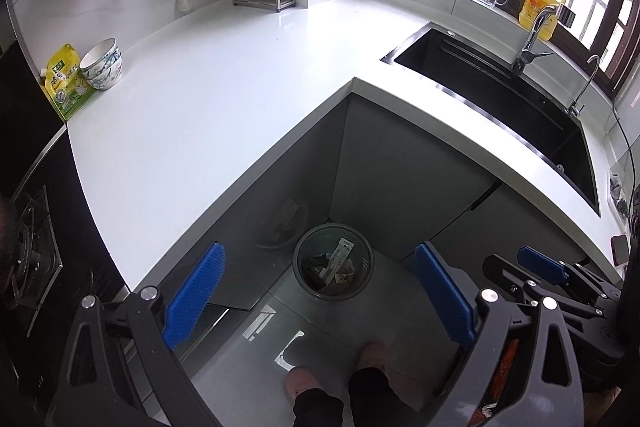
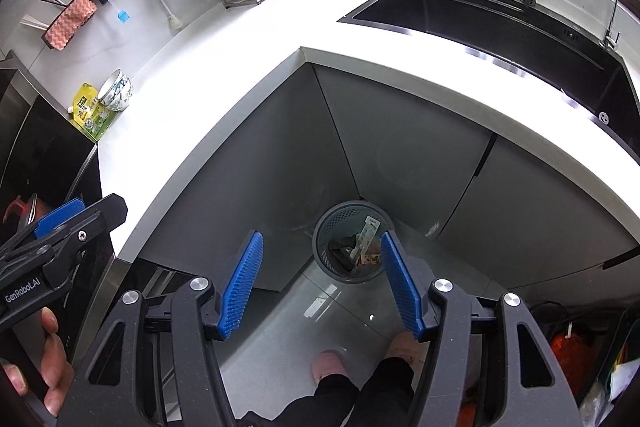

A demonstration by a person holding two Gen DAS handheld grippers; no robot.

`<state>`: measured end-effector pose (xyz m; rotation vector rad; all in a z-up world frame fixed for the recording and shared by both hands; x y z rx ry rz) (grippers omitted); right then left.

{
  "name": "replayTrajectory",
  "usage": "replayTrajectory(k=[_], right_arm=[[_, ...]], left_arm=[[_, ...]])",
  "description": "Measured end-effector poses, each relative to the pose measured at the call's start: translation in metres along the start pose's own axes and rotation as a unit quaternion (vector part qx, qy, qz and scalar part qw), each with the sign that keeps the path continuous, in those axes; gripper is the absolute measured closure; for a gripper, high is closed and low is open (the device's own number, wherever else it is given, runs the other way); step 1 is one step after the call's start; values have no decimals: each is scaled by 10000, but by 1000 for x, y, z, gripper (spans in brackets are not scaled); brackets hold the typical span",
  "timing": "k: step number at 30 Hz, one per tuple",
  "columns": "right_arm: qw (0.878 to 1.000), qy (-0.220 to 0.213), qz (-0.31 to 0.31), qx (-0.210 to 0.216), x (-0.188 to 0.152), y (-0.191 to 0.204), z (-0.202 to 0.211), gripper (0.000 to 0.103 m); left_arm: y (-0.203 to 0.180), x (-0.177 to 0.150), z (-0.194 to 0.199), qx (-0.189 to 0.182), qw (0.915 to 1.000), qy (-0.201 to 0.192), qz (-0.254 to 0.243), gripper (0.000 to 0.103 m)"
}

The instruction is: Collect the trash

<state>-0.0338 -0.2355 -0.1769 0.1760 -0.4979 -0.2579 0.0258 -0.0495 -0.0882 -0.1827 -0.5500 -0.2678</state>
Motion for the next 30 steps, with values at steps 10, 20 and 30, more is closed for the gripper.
replayTrajectory(k=[10, 20, 30], right_arm=[[10000, -51, 45, -21, 1, 3, 3, 44], [9999, -105, 71, -30, 0, 6, 8, 44], [9998, -160, 112, -24, 2, 7, 12, 44]], left_arm=[[-3, 1, 3, 45, 10000, 19, -54, 7], [-1, -1, 8, 120, 9999, -27, -63, 7], [1, -1, 13, 177, 9998, -65, -38, 7]])
Point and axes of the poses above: each gripper's, at about its wrist camera, not at the fingertips, and z roughly against the way its jaws point, y to its left, x to its top, the point moved 4 cm from there along -z, roughly the way its jaws point, and after that the axes turned 4 degrees about -x, right-handed, at the moved point
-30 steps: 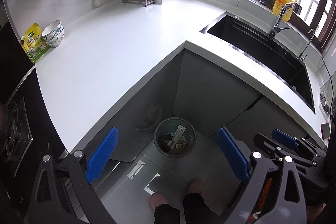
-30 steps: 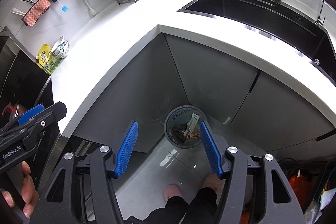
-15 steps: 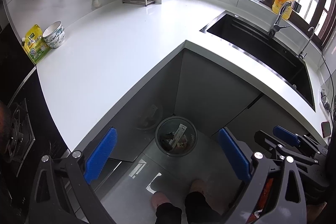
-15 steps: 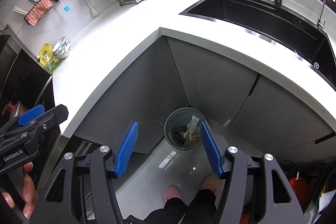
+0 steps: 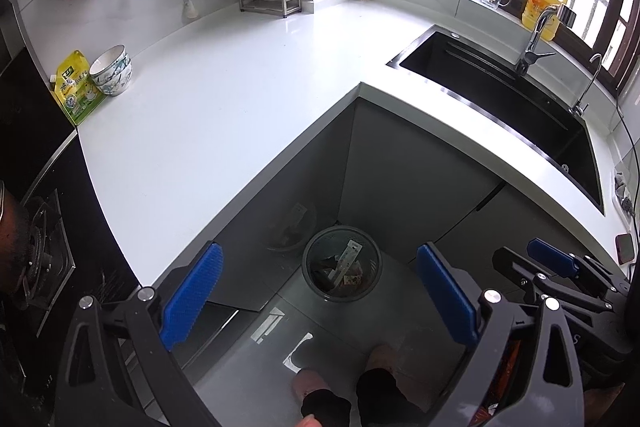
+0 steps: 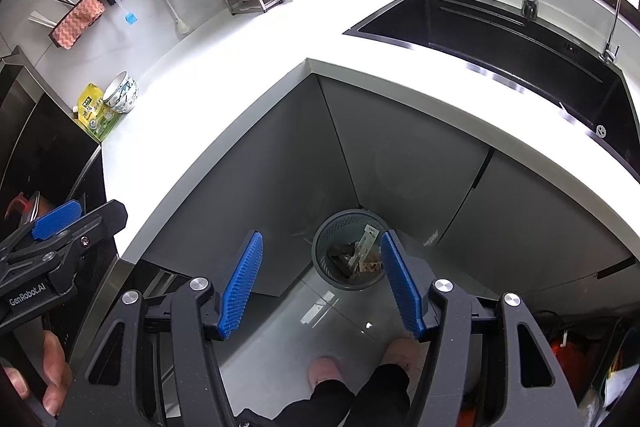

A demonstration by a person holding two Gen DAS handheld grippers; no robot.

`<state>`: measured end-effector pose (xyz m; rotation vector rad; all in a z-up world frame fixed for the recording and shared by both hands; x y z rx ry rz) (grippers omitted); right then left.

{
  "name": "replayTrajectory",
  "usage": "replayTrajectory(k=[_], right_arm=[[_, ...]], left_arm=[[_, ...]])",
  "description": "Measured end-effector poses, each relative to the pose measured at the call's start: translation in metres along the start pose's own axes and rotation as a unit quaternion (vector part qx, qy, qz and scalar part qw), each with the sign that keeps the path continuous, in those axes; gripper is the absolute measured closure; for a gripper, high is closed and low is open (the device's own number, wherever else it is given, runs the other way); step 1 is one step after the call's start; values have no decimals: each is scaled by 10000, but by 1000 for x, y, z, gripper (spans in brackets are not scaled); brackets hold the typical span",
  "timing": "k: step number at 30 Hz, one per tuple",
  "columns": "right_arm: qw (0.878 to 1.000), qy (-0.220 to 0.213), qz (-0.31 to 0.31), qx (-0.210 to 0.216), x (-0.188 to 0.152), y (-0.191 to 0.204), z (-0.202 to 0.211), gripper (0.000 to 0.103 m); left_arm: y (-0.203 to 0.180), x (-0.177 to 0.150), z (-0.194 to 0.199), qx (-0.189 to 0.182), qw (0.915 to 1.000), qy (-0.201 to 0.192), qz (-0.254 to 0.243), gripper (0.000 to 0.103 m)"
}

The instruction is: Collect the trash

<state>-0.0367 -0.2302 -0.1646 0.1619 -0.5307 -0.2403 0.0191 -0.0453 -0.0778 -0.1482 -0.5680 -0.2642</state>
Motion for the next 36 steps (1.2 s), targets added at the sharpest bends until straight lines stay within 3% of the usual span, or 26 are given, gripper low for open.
replayTrajectory(k=[36], right_arm=[[9999, -24, 105, 12, 6, 2, 0, 44]], left_arm=[[4, 0, 0, -7, 9999, 30, 125, 7]])
Point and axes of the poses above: each gripper's, at about its wrist camera, not at the fingertips, and z roughly against the way its jaws point, y to its left, x to its top, the point moved 4 cm from there along -z, roughly the way its jaws point, and after that the axes turned 4 degrees about -x, right-handed, at the moved point
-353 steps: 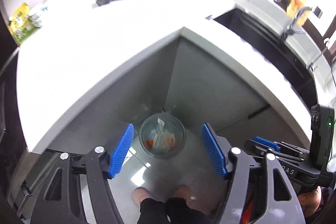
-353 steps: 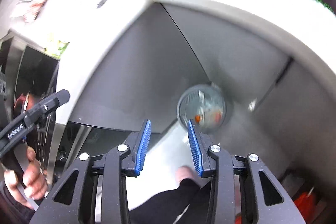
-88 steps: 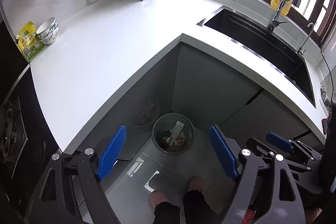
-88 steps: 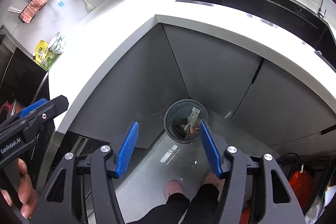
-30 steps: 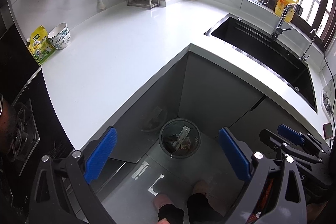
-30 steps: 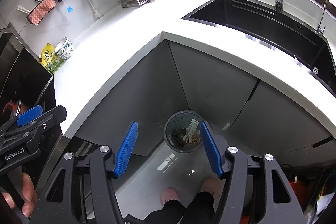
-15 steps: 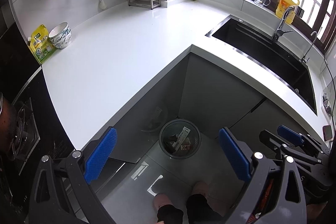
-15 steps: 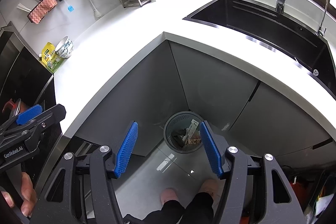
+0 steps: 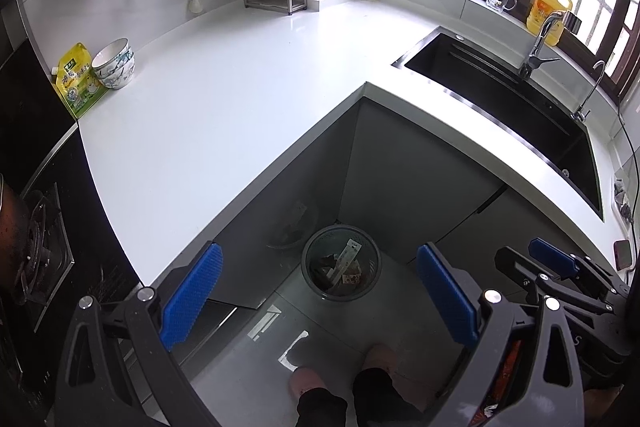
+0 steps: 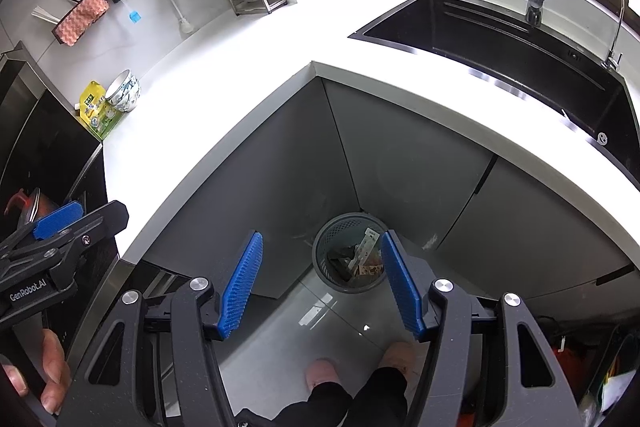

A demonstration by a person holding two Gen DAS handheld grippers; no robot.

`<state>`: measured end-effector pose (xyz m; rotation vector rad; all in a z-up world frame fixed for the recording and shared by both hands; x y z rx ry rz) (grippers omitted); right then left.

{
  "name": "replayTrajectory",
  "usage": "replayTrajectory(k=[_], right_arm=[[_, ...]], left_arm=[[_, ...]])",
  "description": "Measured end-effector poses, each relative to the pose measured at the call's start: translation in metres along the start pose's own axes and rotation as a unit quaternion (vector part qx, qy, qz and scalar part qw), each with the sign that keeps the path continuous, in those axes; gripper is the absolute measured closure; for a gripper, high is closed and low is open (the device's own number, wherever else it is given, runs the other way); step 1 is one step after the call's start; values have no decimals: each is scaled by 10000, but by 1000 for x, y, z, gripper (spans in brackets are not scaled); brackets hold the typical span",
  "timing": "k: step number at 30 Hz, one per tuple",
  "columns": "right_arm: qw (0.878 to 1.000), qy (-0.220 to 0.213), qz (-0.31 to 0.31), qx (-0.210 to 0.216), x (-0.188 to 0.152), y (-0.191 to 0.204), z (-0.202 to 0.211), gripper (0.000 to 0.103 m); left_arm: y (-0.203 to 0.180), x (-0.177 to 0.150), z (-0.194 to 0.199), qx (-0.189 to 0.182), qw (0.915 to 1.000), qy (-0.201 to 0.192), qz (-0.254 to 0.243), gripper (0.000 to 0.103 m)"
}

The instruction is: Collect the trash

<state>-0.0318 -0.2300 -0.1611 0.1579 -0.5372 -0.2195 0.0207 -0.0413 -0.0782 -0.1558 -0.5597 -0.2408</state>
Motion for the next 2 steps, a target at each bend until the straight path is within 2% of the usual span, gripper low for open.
replayTrajectory(k=[2], right_arm=[[10000, -3, 3, 3, 0, 0, 0, 44]], left_arm=[[0, 0, 0, 7, 10000, -7, -3, 7]])
Point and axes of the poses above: each gripper's, at about its wrist camera, not at the fingertips, and z roughly against the way its jaws point, y to its left, x to its top, the point moved 4 cm from there along -z, roughly the way its jaws point, and after that the axes turned 4 degrees about -x, right-handed, at the moved point
